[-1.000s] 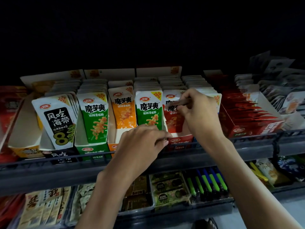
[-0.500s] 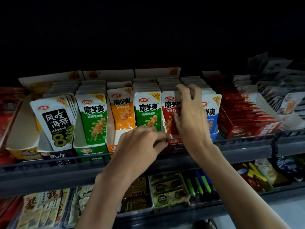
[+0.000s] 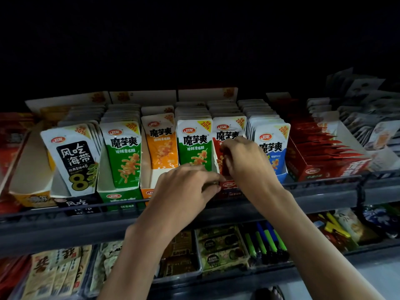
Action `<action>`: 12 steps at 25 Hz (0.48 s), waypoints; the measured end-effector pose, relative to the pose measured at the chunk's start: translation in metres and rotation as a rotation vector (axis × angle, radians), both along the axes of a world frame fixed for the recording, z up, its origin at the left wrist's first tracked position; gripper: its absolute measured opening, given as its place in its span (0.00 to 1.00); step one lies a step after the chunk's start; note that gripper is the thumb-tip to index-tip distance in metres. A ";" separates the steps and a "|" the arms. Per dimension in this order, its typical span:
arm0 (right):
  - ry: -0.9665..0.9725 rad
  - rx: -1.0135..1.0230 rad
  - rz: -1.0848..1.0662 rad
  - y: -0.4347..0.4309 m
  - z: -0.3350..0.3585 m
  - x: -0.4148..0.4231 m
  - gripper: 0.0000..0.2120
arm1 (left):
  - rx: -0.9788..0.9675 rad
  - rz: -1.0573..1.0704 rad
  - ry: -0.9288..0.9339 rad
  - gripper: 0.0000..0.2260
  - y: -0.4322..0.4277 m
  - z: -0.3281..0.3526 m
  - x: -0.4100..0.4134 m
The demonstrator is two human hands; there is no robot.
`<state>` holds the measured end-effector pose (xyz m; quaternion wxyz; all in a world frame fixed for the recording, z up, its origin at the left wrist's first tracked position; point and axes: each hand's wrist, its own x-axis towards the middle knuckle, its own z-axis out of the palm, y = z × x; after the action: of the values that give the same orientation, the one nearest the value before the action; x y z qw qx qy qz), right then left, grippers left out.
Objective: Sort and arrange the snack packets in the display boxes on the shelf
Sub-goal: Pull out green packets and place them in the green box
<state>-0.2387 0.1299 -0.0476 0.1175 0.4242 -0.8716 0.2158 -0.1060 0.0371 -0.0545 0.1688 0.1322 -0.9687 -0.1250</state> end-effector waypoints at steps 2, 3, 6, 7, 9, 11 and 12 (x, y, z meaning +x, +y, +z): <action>0.001 -0.007 0.002 0.000 0.001 -0.001 0.09 | 0.006 -0.008 0.010 0.12 0.000 -0.001 0.001; 0.007 -0.028 0.006 0.000 0.002 -0.002 0.09 | 0.016 -0.016 0.019 0.12 0.000 -0.001 0.001; 0.045 -0.215 0.056 -0.002 0.006 -0.001 0.07 | 0.127 -0.032 0.091 0.10 -0.001 0.001 0.004; 0.053 -0.299 0.080 -0.003 0.008 0.001 0.07 | 0.166 -0.022 0.143 0.09 -0.003 0.003 0.005; 0.072 -0.422 0.124 -0.006 0.012 0.006 0.10 | 0.225 0.043 0.274 0.07 -0.006 0.007 0.008; 0.106 -0.430 0.140 -0.008 0.013 0.012 0.17 | 0.320 0.146 0.371 0.06 -0.011 0.011 0.011; 0.115 -0.399 0.140 -0.010 0.013 0.014 0.20 | 0.388 0.200 0.403 0.06 -0.013 0.013 0.013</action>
<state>-0.2245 0.1200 -0.0349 0.2335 0.4635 -0.7720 0.3671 -0.0932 0.0237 -0.0420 0.3407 0.2292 -0.8559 -0.3142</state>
